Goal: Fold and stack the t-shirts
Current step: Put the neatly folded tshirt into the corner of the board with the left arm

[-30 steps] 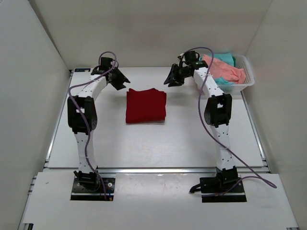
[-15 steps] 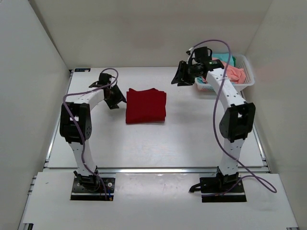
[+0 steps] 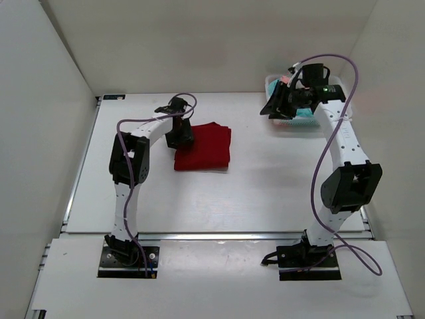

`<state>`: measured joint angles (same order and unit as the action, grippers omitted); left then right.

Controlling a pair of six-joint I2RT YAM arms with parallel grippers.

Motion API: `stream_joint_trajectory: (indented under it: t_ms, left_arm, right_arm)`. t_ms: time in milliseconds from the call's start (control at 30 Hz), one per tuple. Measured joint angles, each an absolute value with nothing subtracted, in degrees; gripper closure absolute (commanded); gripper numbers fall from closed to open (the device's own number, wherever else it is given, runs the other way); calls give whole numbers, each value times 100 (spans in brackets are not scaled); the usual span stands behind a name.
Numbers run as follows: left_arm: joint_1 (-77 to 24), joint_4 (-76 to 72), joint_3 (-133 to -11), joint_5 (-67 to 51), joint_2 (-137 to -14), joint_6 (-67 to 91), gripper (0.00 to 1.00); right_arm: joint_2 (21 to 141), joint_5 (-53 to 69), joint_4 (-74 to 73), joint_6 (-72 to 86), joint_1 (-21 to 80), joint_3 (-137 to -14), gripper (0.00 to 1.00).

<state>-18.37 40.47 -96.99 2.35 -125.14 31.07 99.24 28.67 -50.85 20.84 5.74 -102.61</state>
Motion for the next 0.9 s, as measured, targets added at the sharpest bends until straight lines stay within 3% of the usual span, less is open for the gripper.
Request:
stream_joint_trajectory:
  t_ms: [100, 133, 167, 200, 233, 267, 533, 733, 900]
  left_arm:
    - [-1968, 4792, -10669, 613, -13096, 2936, 31]
    - [-2005, 5057, -10993, 679, -13273, 2886, 41]
    - [-2043, 5240, -11238, 729, -13397, 2840, 65]
    - [-2062, 5367, -11391, 753, -13482, 2834, 73]
    - [-2086, 5468, -11500, 781, -13539, 2797, 93]
    - [-2119, 5546, -11579, 821, -13574, 2764, 100]
    - [-1811, 6272, -12011, 1203, -13791, 2679, 100]
    - [-620, 6678, -12466, 1785, -14057, 2587, 100]
    - [480, 6825, -13721, 2045, -14765, 2432, 100]
  right_arm:
    - [10097, 3052, -5205, 2029, 340, -10914, 59]
    - [10101, 3122, -5203, 2010, 261, -11054, 59]
    - [10097, 3199, -5203, 1994, 178, -11166, 59]
    - [10088, 3286, -5188, 1990, 110, -11246, 59]
    - [10084, 3367, -5170, 1990, 25, -11288, 59]
    - [10084, 3424, -5168, 1992, -45, -11306, 58]
    - [10007, 3656, -5129, 1968, -451, -11115, 60]
    - [9572, 3651, -5218, 1942, -375, -10331, 60]
    - [9288, 3688, -5430, 1925, -185, -10116, 62]
